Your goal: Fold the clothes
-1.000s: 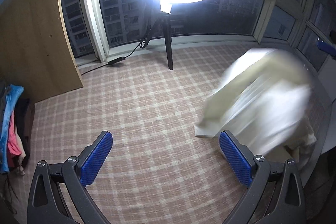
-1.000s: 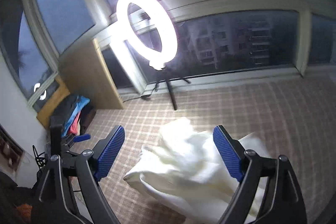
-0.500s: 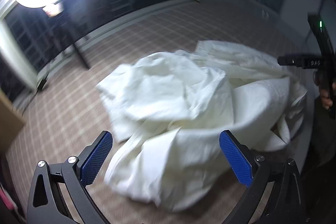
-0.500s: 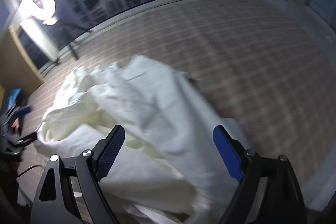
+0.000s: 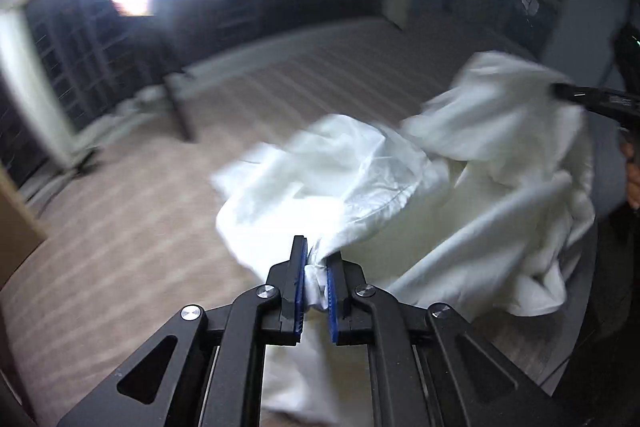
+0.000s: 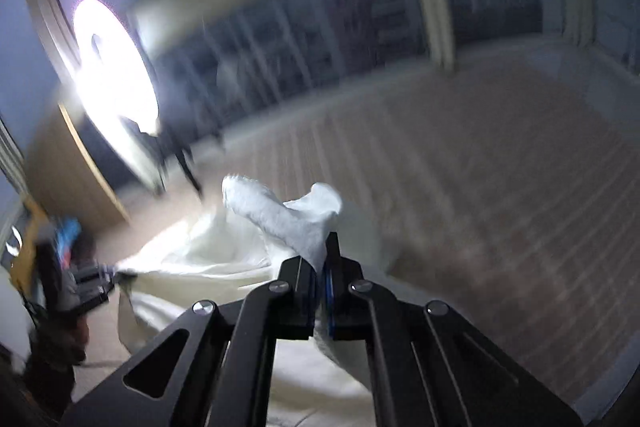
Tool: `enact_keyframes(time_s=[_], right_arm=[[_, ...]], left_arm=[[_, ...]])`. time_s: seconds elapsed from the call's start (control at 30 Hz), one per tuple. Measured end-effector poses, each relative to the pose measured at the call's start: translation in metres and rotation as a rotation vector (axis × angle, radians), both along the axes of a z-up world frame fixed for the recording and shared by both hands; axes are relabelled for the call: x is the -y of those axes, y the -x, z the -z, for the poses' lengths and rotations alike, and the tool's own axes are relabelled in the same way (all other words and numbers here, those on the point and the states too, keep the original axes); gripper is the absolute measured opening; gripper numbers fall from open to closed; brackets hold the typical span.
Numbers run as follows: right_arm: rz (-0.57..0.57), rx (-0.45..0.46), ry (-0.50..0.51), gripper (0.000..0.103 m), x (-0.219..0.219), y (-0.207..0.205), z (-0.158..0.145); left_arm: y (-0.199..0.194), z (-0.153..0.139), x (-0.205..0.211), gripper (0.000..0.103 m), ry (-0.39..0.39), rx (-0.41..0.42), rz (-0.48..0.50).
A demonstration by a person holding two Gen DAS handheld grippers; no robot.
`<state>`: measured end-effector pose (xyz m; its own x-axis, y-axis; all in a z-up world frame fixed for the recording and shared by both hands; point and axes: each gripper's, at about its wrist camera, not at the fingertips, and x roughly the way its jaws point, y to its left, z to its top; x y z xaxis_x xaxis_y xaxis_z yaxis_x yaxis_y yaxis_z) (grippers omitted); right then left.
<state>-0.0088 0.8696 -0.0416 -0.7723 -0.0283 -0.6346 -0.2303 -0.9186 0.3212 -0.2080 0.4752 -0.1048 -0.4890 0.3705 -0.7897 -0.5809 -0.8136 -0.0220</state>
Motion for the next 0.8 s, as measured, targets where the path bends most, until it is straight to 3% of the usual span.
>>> enact_keyframes(time_s=[0.07,0.17,0.23,0.3,0.33,0.43,0.5,0.53,0.67,0.8], right_arm=[[0.047,-0.092,-0.023,0.003,-0.012,-0.016,-0.039],[0.119,-0.111,-0.054,0.003,-0.031,-0.003,-0.054],[0.121,-0.023,-0.051,0.008,-0.042,0.022,-0.04],[0.159,0.112,-0.113,0.034,-0.044,0.043,-0.022],[0.189,0.195,-0.195,0.04,-0.038,0.048,-0.011],[0.124,0.181,-0.206,0.049,-0.016,0.037,0.002],[0.092,0.172,-0.16,0.07,-0.002,0.015,0.011],[0.071,0.174,-0.121,0.072,0.003,0.001,0.016],[-0.022,0.233,0.065,0.073,0.046,-0.039,0.066],[-0.128,0.292,0.19,0.073,0.105,-0.039,0.099]], left_arm=[[0.005,-0.022,0.034,0.008,-0.012,-0.046,-0.078],[0.019,-0.041,0.074,0.01,-0.024,-0.09,-0.181],[0.03,-0.036,0.081,0.03,0.017,-0.076,-0.213],[0.038,-0.024,0.081,0.035,0.098,-0.068,-0.243],[0.038,-0.02,0.083,0.036,0.131,-0.068,-0.257],[0.02,-0.015,0.087,0.049,0.101,-0.028,-0.238],[0.006,-0.012,0.09,0.056,0.072,0.0,-0.221],[-0.001,-0.011,0.092,0.059,0.058,0.014,-0.212],[-0.058,0.024,0.061,0.063,-0.005,0.194,-0.051],[-0.096,0.055,0.015,0.063,0.055,0.244,0.087]])
